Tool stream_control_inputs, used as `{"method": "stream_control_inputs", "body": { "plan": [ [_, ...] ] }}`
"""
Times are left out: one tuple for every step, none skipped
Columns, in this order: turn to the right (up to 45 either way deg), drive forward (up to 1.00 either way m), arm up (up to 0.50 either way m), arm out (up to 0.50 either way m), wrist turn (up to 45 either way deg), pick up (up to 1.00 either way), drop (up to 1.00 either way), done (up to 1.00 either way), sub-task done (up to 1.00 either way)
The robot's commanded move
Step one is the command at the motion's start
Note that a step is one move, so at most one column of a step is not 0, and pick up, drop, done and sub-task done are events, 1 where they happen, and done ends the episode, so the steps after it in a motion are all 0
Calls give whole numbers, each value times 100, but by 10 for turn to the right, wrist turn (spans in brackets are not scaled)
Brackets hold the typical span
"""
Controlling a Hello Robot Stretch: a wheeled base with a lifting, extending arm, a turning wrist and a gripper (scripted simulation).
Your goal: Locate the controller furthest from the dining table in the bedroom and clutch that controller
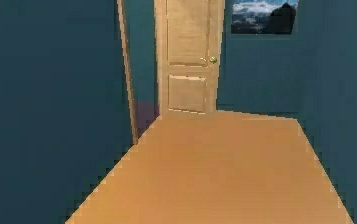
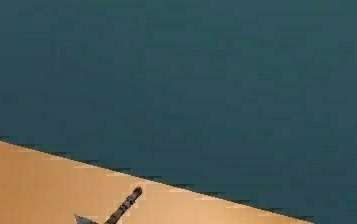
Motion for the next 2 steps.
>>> {"method": "stream_control_inputs", "body": {
  "plan": [
    [0,100,0,0,0,0,0,0,0],
    [0,100,0,0,0,0,0,0,0]
  ]
}}
